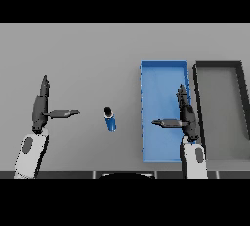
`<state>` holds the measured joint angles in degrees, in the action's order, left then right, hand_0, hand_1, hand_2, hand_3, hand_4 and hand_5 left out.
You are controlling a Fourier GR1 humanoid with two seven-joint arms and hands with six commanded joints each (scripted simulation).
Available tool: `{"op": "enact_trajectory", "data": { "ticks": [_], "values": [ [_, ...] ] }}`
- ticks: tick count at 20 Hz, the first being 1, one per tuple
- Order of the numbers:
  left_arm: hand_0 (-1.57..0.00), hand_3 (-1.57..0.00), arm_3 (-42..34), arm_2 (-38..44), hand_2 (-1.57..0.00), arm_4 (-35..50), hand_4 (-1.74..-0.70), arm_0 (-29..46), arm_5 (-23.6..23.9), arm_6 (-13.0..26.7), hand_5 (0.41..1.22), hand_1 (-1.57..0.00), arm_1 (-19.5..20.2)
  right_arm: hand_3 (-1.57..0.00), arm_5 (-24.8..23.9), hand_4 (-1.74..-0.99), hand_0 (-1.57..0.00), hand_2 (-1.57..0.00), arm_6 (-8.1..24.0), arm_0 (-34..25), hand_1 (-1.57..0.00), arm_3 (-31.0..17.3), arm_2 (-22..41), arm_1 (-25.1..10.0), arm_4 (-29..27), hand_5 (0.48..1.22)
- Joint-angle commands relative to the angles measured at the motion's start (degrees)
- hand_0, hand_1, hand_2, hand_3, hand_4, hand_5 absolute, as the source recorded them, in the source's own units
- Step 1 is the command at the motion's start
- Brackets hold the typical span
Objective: Pick up the blue pipe and place it into the blue bin.
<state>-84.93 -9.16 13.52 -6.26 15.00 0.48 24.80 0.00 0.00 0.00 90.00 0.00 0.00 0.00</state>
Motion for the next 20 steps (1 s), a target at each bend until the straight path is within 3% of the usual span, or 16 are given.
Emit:
{"op": "enact_trajectory", "data": {
  "ticks": [1, 6, 7, 9, 12, 16, 20],
  "values": [
    [0.0, 0.0, 0.03, 0.0, 0.0, -0.02, -0.97, -0.09, 0.05, -0.2, 0.593, 0.0, -0.06, 0.0, -0.04, -1.205, 0.0, 0.0, 0.06, -0.09, 0.0, -0.05, -0.07, -0.05, -0.05, 0.629],
    [0.0, 0.0, 1.4, -0.03, 0.0, -0.43, -0.97, -1.37, 0.32, -0.03, 0.593, 0.0, -0.48, 0.0, 0.26, -1.205, 0.0, 0.0, -0.21, -0.43, 0.0, -0.42, -0.43, -0.29, -0.44, 0.629],
    [0.0, 0.0, 0.7, -1.9, 0.0, -1.01, -0.97, 0.59, -5.59, -3.74, 0.593, 0.0, 3.15, 0.0, 0.75, -1.205, 0.0, 0.0, -4.55, 1.03, 0.0, 1.49, 1.01, -4.31, 3.94, 0.629],
    [0.0, 0.0, 2.44, -2.67, 0.0, -1.48, -0.96, 1.87, -11.84, -8.07, 0.59, 0.0, 7.14, 0.0, 1.04, -1.197, 0.0, 0.0, -7.71, 4.14, 0.0, 4.23, 3.22, -7.34, 8.59, 0.627],
    [0.0, 0.0, 2.58, -3.05, 0.0, -1.38, -0.96, 1.88, -14.76, -9.74, 0.595, 0.0, 8.85, 0.0, 1.34, -1.196, 0.0, 0.0, -5.87, 4.35, 0.0, 5.68, 4.41, -8.15, 10.28, 0.623],
    [0.0, 0.0, -0.79, -4.34, 0.0, 0.51, -0.98, 3.88, -19.98, -11.38, 0.584, 0.0, 11.19, 0.0, 1.82, -1.192, 0.0, 0.0, -6.73, 5.53, 0.0, 6.64, 4.56, -8.75, 10.3, 0.621],
    [0.0, 0.0, -5.15, -8.36, 0.0, -0.45, -1.05, 6.1, -24.5, -10.33, 0.535, 0.0, 12.86, 0.0, 1.98, -1.176, 0.0, 0.0, -6.15, 4.32, 0.0, 5.69, 4.4, -8.93, 10.21, 0.615]
  ]
}}
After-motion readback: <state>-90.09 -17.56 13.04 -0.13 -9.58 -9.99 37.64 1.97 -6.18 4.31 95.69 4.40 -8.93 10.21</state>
